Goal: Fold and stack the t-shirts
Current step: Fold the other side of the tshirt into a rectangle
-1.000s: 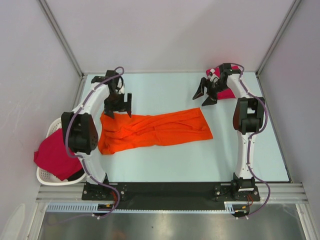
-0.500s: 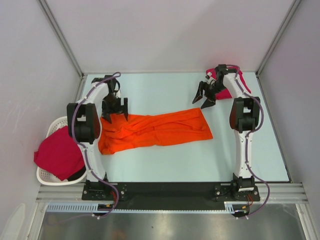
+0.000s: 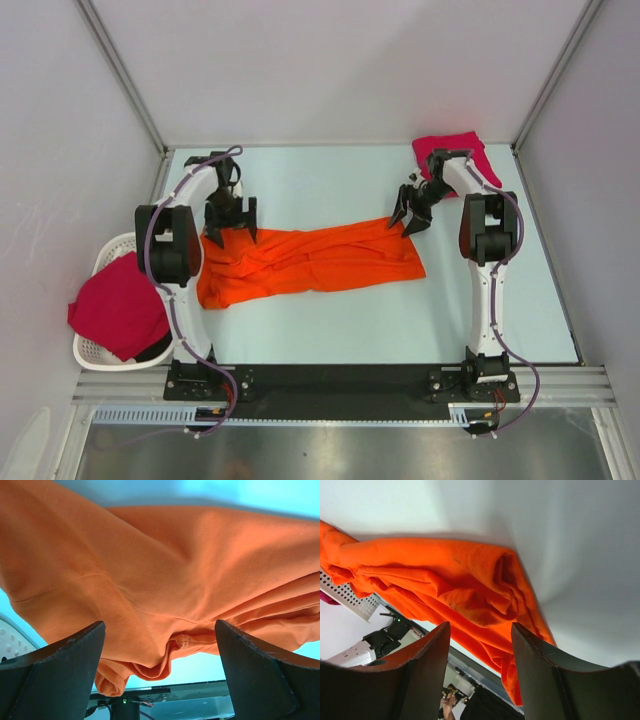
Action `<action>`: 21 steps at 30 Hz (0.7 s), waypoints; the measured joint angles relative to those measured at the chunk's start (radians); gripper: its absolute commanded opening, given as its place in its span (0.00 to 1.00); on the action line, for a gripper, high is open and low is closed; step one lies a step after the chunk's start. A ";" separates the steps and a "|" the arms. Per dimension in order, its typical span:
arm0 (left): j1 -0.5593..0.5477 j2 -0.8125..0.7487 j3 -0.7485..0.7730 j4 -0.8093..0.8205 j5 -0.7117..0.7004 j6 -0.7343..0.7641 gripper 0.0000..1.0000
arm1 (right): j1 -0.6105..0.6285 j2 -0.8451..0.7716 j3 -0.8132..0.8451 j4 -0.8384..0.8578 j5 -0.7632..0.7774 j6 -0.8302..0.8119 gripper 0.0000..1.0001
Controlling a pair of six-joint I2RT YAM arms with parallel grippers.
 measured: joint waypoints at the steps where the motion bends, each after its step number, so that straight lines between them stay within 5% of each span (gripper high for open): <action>1: 0.000 0.000 0.000 0.000 0.000 0.001 0.97 | 0.001 0.000 0.000 0.002 0.002 0.000 0.57; 21: 0.000 0.000 -0.001 0.001 0.003 0.002 0.97 | 0.009 0.012 0.090 0.023 0.005 0.000 0.53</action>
